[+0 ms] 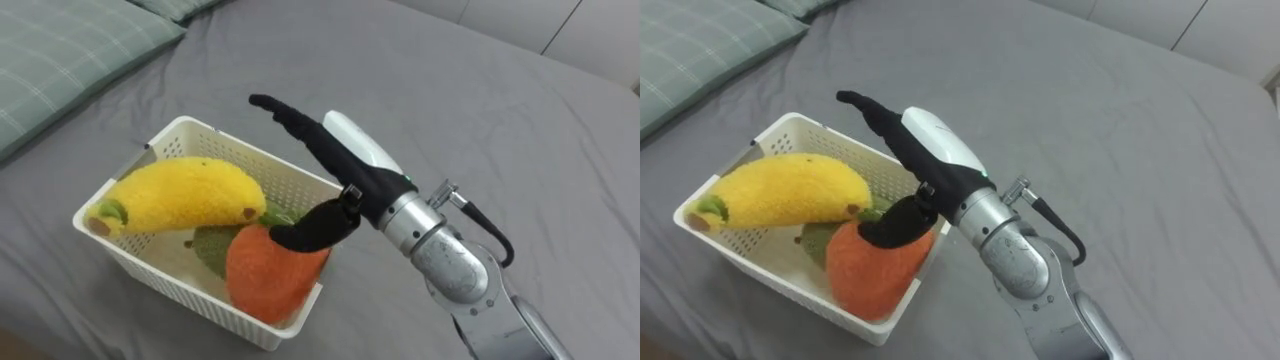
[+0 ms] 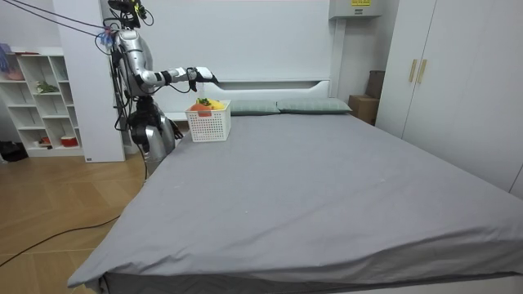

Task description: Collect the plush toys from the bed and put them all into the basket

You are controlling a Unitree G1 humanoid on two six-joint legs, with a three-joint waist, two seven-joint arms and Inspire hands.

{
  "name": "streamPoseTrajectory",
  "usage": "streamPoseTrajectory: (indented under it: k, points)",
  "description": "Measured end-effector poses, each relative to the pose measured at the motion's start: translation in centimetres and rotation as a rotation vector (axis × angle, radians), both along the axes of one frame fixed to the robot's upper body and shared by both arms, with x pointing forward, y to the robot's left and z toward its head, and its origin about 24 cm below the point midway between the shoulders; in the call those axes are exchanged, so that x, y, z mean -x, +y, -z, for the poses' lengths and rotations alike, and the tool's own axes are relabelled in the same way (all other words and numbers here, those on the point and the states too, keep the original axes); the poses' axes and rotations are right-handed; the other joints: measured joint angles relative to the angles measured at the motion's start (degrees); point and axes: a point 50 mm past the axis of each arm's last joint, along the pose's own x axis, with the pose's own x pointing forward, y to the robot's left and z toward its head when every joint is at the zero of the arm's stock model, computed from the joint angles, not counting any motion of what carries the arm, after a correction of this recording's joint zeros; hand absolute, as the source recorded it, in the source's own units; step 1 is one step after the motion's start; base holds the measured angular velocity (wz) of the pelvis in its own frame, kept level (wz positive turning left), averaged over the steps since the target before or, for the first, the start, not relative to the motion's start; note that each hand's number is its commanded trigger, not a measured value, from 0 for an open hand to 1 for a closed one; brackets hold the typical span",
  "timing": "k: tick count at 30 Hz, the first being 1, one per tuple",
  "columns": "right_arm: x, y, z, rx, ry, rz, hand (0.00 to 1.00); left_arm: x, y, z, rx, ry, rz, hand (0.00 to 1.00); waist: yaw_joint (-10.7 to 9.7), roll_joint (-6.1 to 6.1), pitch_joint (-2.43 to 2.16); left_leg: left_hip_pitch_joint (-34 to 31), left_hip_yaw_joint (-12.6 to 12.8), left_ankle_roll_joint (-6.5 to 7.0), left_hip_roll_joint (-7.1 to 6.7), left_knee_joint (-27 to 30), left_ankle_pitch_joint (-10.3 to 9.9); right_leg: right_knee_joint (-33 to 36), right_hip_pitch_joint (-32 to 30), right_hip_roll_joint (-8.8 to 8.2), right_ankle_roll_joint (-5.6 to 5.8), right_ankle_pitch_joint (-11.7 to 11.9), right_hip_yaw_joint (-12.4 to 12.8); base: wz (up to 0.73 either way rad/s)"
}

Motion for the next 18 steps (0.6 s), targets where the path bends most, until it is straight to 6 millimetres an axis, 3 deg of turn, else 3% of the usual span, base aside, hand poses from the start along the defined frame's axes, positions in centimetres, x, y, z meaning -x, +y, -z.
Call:
streamPoseTrajectory:
  k: [18]
  points:
    - [-0.11, -0.23, -0.16, -0.011, -0.007, 0.007, 0.0, -0.15, 0.35, -0.16, -0.015, -0.011, -0.012, 0.0, -0.2, -0.19, -0.15, 0.0, 0.0, 0.0, -0.01, 0.5, 0.0, 0.0, 0.0, 0.04, 0.0, 0.0, 0.5, 0.0]
